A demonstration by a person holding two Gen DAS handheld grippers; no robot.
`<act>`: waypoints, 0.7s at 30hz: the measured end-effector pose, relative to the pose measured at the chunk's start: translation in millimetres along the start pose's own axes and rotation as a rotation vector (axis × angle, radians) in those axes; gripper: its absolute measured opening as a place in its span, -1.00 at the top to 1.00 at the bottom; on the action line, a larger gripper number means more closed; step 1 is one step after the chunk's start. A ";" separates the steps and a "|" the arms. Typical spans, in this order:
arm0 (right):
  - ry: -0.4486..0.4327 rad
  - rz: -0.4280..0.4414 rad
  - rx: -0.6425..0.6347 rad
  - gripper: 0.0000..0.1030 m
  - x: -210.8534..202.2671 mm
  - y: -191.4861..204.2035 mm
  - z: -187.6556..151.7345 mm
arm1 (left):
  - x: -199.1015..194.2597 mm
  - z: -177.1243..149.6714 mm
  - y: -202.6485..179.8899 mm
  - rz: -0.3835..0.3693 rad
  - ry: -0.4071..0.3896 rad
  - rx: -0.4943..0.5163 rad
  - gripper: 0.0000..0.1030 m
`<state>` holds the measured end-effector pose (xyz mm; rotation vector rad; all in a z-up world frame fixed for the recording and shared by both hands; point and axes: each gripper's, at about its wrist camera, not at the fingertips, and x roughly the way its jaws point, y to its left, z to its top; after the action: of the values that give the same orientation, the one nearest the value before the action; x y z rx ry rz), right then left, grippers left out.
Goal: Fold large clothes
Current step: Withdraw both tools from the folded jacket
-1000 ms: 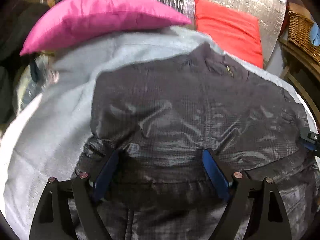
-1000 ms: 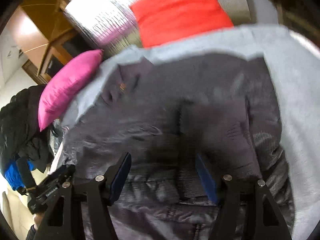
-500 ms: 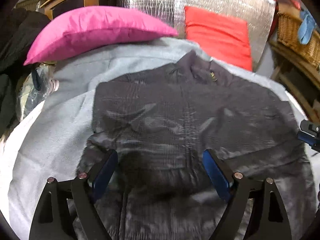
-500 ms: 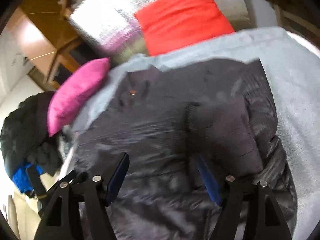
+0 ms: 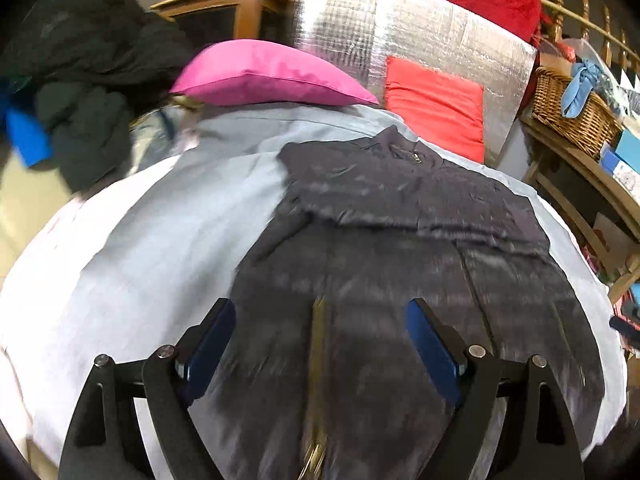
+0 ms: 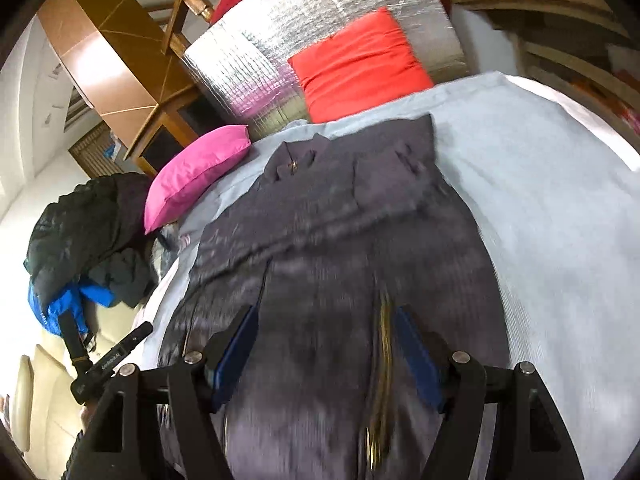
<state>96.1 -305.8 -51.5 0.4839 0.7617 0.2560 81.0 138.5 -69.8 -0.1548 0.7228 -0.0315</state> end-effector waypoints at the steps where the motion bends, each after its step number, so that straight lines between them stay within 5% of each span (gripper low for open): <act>1: -0.005 -0.004 0.010 -0.44 -11.5 -1.7 -14.5 | -7.5 -7.9 4.8 0.006 0.000 -0.012 -0.69; 8: -0.033 -0.026 0.111 -0.44 -60.4 -25.0 -84.7 | -44.0 -56.9 28.6 0.045 0.042 -0.054 -0.69; 21: -0.065 0.005 0.088 -0.44 -87.2 -10.0 -117.4 | -73.5 -82.2 26.0 0.055 0.036 -0.081 -0.69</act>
<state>-48.0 -310.3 -77.5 0.5752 0.7103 0.2108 -29.1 159.6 -86.3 -0.2127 0.7646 0.0473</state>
